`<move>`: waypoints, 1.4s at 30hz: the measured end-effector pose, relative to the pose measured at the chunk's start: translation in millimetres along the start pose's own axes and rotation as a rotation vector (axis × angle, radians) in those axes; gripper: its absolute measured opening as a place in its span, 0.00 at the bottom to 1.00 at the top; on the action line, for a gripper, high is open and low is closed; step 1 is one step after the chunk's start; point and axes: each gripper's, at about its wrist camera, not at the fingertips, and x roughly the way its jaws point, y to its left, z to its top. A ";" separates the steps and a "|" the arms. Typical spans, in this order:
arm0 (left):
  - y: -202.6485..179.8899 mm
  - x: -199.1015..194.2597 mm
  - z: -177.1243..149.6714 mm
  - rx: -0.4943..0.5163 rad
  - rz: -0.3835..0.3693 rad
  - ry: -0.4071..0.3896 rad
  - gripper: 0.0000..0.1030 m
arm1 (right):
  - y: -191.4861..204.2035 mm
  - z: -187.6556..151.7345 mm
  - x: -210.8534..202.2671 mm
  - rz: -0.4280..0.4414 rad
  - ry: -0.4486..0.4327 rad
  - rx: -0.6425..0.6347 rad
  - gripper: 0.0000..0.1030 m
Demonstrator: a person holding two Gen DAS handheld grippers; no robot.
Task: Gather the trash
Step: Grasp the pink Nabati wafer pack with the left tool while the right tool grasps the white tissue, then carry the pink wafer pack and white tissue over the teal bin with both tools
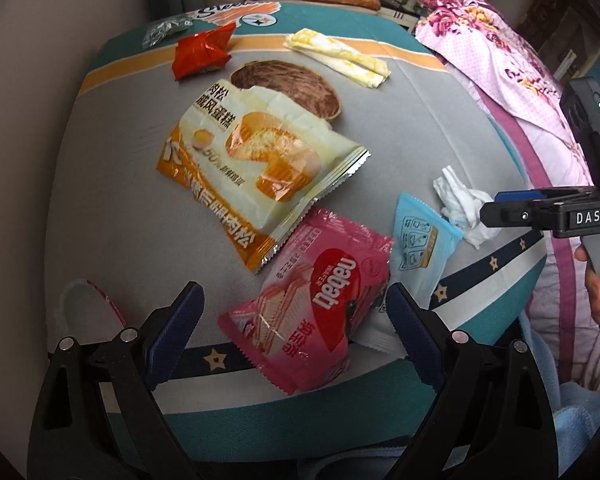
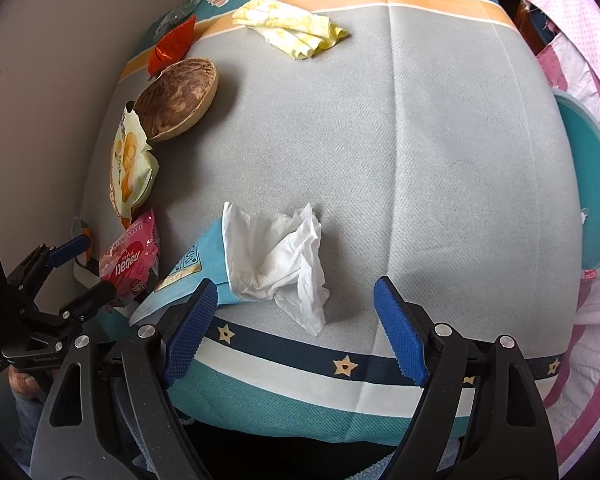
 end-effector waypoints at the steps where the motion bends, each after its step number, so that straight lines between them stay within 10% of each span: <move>1: 2.6 3.1 -2.9 -0.001 0.003 0.010 0.90 | 1.5 0.9 2.8 0.000 0.002 0.000 0.74; 10: 9.2 31.7 -4.8 -0.023 -0.018 0.054 0.90 | 7.1 6.9 25.3 0.016 0.028 0.012 0.50; 15: 5.6 32.3 -6.0 -0.015 -0.028 0.040 0.74 | 1.7 5.7 22.6 0.052 0.015 0.017 0.18; 18: 4.0 29.2 -5.1 -0.020 -0.028 0.034 0.58 | -2.7 5.6 16.2 0.041 -0.016 0.009 0.14; 42: -96.7 6.1 72.3 0.045 -0.074 -0.083 0.58 | -90.3 3.0 -67.7 -0.003 -0.267 0.096 0.14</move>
